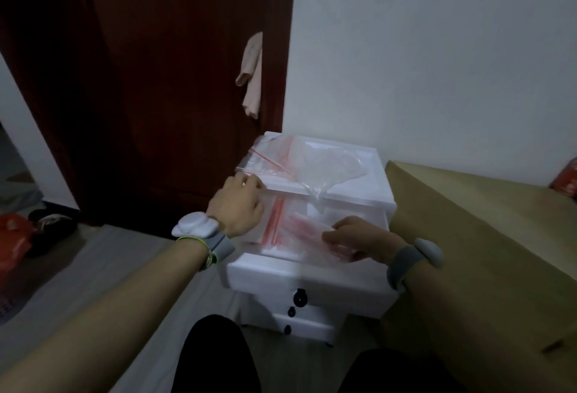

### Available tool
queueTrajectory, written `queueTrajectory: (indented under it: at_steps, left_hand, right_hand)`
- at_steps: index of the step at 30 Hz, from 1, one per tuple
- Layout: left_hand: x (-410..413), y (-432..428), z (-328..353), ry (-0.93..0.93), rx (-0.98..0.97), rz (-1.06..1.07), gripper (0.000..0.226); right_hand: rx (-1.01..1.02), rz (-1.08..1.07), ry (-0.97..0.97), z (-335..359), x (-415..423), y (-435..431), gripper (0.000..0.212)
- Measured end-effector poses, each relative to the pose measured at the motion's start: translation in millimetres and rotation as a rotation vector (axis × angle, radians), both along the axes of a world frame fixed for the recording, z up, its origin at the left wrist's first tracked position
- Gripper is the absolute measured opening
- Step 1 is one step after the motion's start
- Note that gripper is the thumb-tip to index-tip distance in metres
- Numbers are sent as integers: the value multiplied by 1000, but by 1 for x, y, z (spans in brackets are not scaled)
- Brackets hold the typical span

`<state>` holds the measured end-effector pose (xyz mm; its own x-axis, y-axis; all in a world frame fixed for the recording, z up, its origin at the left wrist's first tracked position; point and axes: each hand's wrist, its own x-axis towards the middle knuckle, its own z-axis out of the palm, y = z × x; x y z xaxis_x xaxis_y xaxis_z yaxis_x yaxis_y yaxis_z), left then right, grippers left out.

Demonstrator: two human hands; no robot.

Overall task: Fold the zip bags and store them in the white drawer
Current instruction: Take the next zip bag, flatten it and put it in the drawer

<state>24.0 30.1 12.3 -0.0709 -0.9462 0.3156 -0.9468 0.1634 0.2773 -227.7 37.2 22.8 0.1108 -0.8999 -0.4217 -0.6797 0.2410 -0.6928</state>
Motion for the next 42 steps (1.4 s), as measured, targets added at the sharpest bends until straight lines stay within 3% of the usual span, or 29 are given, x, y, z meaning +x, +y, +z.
queueTrajectory:
  at_steps: [2,7,12,14,19,22,30,33,36,42]
  left_hand:
    - [6,-5,-8,-111,-105,22,46]
    - [7,-9,-17,-219,-29,-5,60]
    - [1,-13,-20,-277,-61,10,56]
    - [-2,-14,-17,-297,-56,17,54]
    - [-6,-16,-12,-310,-33,23,54]
    - [-5,-15,-8,-333,-19,15,54]
    - [-10,-15,-4,-362,5,39,56]
    - [-12,-15,-4,-372,5,45,56]
    - [-13,-15,-4,-381,7,52,55]
    - [-15,-14,-1,-385,29,68,54]
  right_hand:
    - [-4,-127,40,-6,5,-10,16]
    - [88,-462,-90,-21,19,-37,7]
    - [126,-464,-230,-37,30,-43,4]
    - [112,-441,-275,-39,32,-42,16]
    - [40,-394,-246,-48,38,-47,14]
    - [13,-314,-154,-47,43,-51,26]
    - [-148,-221,450,-44,48,-51,50]
    - [-288,-42,512,-44,43,-53,32]
    - [-261,119,551,-42,43,-52,25]
    - [-225,164,538,-34,38,-49,26]
